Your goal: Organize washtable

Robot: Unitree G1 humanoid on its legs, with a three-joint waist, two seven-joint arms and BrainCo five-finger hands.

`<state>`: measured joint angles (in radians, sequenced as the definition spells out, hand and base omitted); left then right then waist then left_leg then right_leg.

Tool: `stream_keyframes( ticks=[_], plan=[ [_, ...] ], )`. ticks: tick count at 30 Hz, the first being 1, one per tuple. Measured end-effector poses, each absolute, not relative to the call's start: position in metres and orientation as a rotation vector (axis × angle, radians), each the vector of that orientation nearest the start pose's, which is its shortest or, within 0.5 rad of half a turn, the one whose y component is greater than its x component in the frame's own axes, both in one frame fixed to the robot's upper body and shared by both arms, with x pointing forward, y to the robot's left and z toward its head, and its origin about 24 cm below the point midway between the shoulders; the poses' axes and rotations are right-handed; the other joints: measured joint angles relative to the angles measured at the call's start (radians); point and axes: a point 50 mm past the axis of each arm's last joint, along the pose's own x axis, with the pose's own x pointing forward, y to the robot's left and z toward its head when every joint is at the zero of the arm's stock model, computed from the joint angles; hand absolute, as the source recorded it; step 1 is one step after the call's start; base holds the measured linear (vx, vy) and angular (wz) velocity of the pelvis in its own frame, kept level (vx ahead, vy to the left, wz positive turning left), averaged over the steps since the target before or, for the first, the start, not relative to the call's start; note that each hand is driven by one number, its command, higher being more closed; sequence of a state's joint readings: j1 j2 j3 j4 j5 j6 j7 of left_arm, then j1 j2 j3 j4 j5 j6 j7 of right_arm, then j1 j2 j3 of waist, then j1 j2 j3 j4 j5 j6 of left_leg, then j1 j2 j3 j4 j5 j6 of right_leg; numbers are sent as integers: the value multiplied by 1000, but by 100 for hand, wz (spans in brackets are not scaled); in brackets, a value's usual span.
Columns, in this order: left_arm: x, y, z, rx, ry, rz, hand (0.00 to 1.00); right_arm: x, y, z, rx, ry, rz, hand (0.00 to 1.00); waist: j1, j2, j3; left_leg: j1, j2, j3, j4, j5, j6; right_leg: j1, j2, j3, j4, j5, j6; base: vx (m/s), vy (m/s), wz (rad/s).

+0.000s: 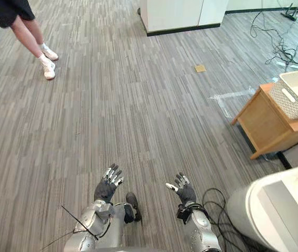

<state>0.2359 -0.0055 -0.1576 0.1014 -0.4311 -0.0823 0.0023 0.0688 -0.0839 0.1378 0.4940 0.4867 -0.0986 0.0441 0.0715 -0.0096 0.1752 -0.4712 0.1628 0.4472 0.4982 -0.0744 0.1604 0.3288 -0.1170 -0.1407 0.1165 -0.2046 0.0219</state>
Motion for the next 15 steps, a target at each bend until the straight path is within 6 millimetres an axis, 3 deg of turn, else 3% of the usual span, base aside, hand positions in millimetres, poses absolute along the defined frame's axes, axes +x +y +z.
stream_keyframes(
  ticks=[2,3,4,5,6,7,8,9,10,12,15],
  plan=[
    [195,132,-17,-431,221,5,0,211,-137,-69,369,448,28,0,-1,-44,-13,49,-43,19,27,-65,26,-89,-51,15,264,71,59,756,368,38],
    [196,134,-16,-423,215,6,0,214,-132,-68,375,444,42,0,-1,-50,-16,88,-59,7,23,-107,21,-141,-62,29,412,152,111,626,309,48],
    [196,136,-16,-412,214,2,0,217,-129,-67,382,439,47,0,-5,-49,-15,127,-77,-27,14,-139,9,-201,-57,63,587,187,180,550,238,75],
    [197,139,-17,-385,219,-5,0,217,-123,-68,396,445,59,0,-6,-52,-13,218,-117,-67,-45,-152,1,-313,-37,94,865,167,232,497,145,83],
    [196,139,-17,-380,222,-7,0,215,-122,-69,399,451,64,0,-7,-47,-10,264,-133,-89,-81,-151,0,-349,-31,88,939,149,220,576,130,115],
    [195,137,-18,-380,225,-16,0,208,-123,-74,402,472,60,0,-20,-31,-10,351,-156,-141,-160,-146,-10,-413,-25,48,1008,112,149,467,82,101],
    [193,136,-19,-378,232,-19,0,204,-124,-76,403,483,54,0,-29,-24,-14,389,-167,-173,-200,-143,-15,-449,-30,18,1012,88,107,467,65,142],
    [191,133,-21,-366,247,-42,0,195,-126,-82,407,505,37,0,-40,-19,-16,471,-185,-232,-276,-136,-25,-546,-50,-32,970,43,42,369,30,115],
    [190,132,-22,-360,254,-52,0,190,-127,-84,409,519,29,0,-47,-19,-16,494,-191,-258,-292,-138,-30,-584,-58,-41,937,32,29,566,-31,160],
    [187,127,-29,-318,289,-89,0,172,-131,-94,417,570,-5,0,-84,-17,-14,554,-196,-354,-314,-161,-52,-679,-55,-18,721,9,34,552,-116,132],
    [186,119,-36,-294,325,-129,0,165,-140,-98,428,587,-55,0,-95,-13,-12,616,-162,-424,-290,-238,-103,-722,-35,35,257,83,58,539,-215,72]
  ],
)
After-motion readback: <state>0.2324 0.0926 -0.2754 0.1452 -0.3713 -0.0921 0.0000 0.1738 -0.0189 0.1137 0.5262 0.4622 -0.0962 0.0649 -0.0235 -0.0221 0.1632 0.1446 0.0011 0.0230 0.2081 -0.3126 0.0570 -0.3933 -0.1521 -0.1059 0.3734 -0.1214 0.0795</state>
